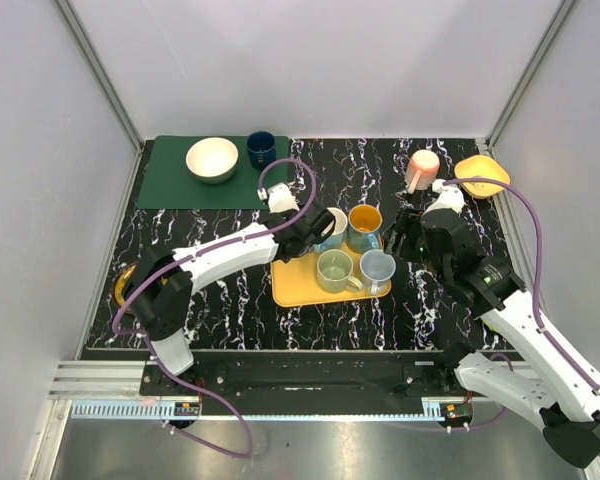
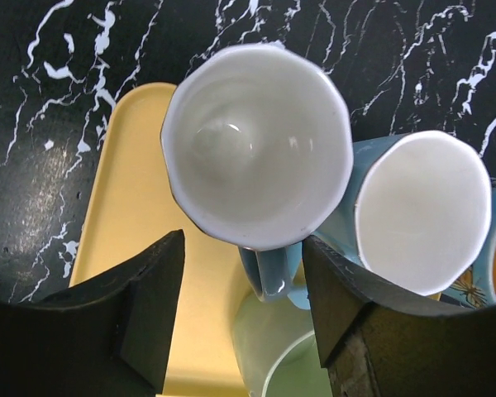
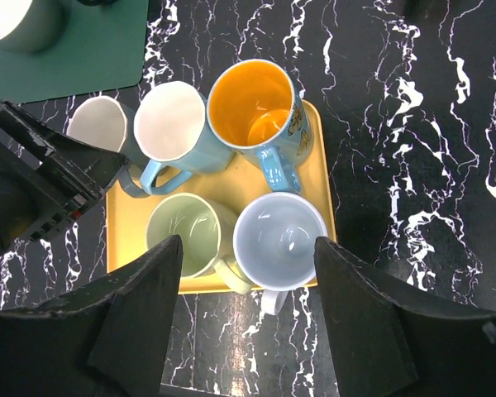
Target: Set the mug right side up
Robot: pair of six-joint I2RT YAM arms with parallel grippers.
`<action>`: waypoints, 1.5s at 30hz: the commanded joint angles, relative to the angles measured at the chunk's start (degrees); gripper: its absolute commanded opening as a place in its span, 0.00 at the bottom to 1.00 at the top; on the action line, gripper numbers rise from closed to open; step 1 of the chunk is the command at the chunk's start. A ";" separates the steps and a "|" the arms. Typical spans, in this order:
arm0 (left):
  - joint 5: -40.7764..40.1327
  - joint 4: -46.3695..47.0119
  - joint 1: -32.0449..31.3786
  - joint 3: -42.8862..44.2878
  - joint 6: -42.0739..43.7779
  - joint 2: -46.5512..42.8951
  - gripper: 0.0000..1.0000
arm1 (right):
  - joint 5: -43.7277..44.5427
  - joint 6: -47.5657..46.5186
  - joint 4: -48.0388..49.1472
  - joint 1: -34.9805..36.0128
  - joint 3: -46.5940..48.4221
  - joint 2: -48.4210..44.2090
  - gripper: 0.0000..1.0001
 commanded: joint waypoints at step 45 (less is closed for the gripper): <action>8.19 7.48 3.70 -9.89 18.52 -9.24 0.61 | -2.32 -0.53 3.85 0.15 -1.53 -2.21 0.71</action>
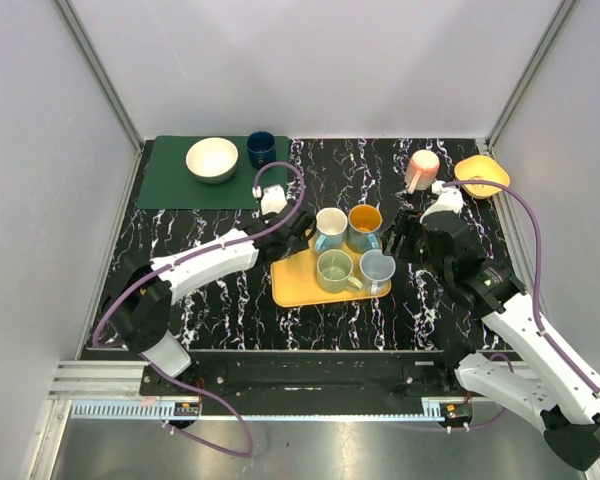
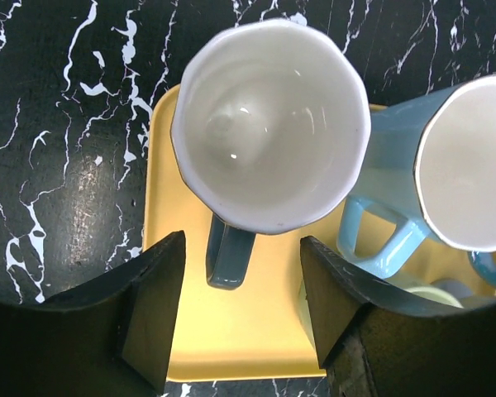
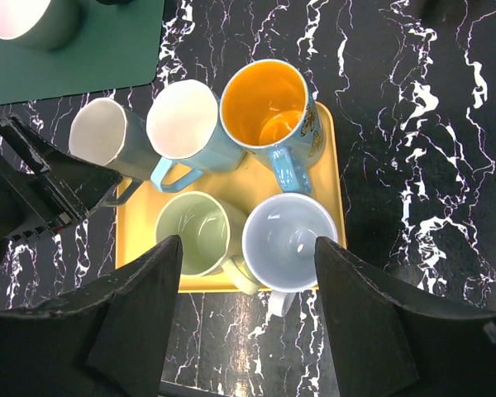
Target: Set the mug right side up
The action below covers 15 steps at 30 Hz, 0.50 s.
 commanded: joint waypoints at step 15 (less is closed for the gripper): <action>7.94 7.53 3.63 -2.31 15.23 -1.15 0.49 | -0.20 0.87 1.40 0.24 -0.92 -0.90 0.71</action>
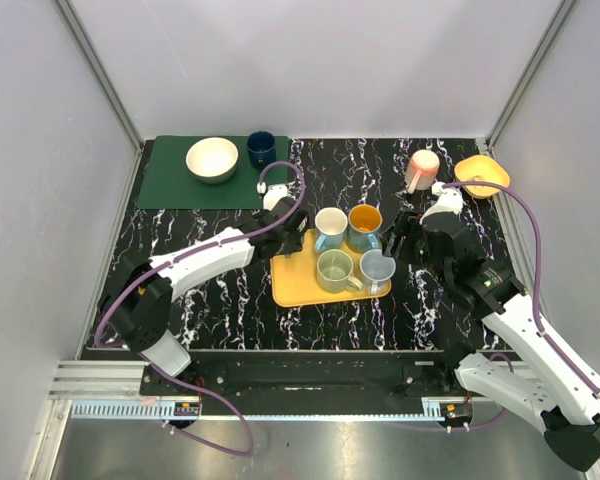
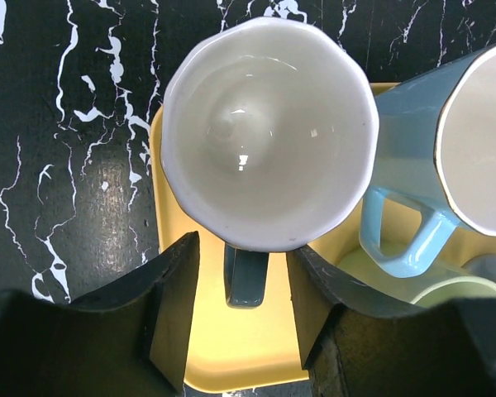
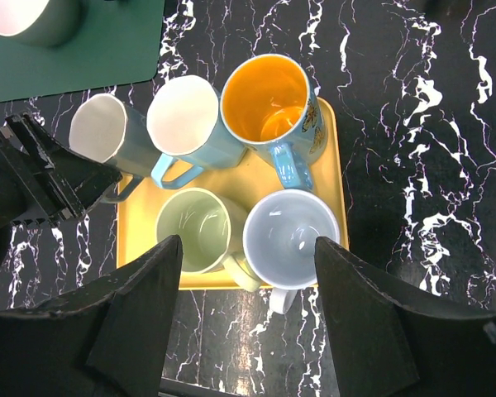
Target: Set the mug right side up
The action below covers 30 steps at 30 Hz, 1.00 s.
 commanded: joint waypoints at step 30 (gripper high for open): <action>7.74 9.27 2.11 -4.25 4.52 -6.45 0.00 | -0.97 0.94 2.24 0.24 -0.73 -1.58 0.71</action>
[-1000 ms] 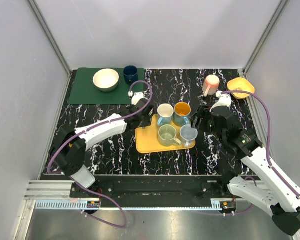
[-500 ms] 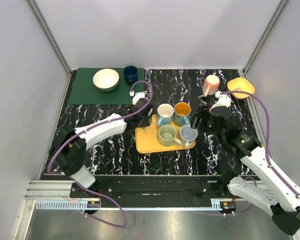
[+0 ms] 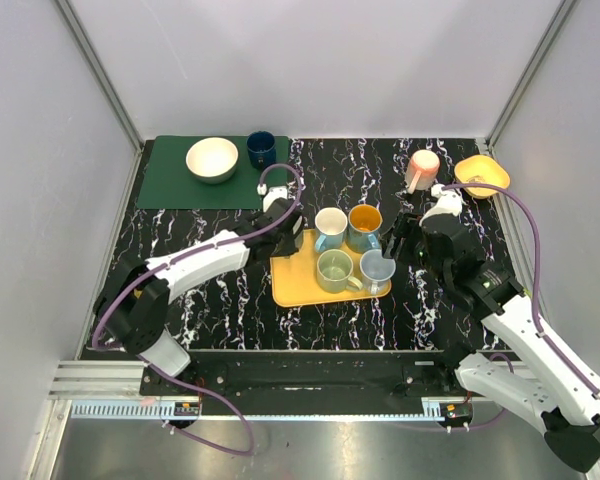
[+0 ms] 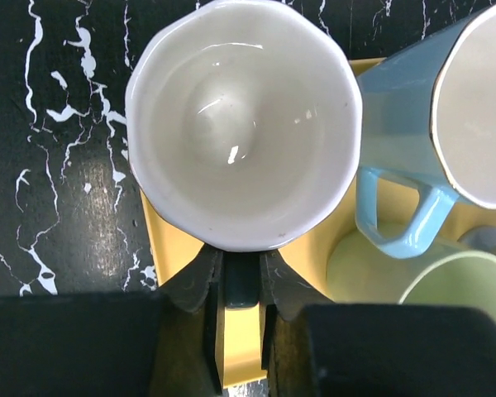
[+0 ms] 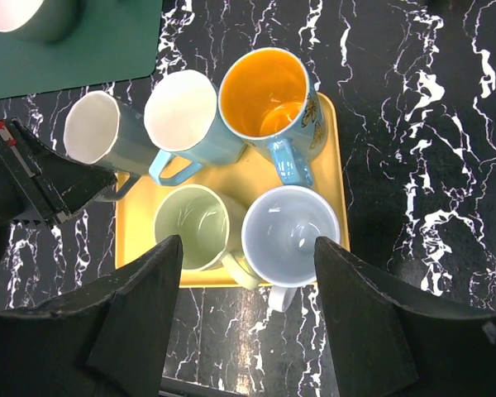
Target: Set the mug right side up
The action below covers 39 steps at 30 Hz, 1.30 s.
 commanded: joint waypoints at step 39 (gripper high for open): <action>37.77 73.36 1.15 -16.69 -34.65 -35.98 0.00 | -54.70 24.06 51.28 0.06 -3.62 0.41 0.85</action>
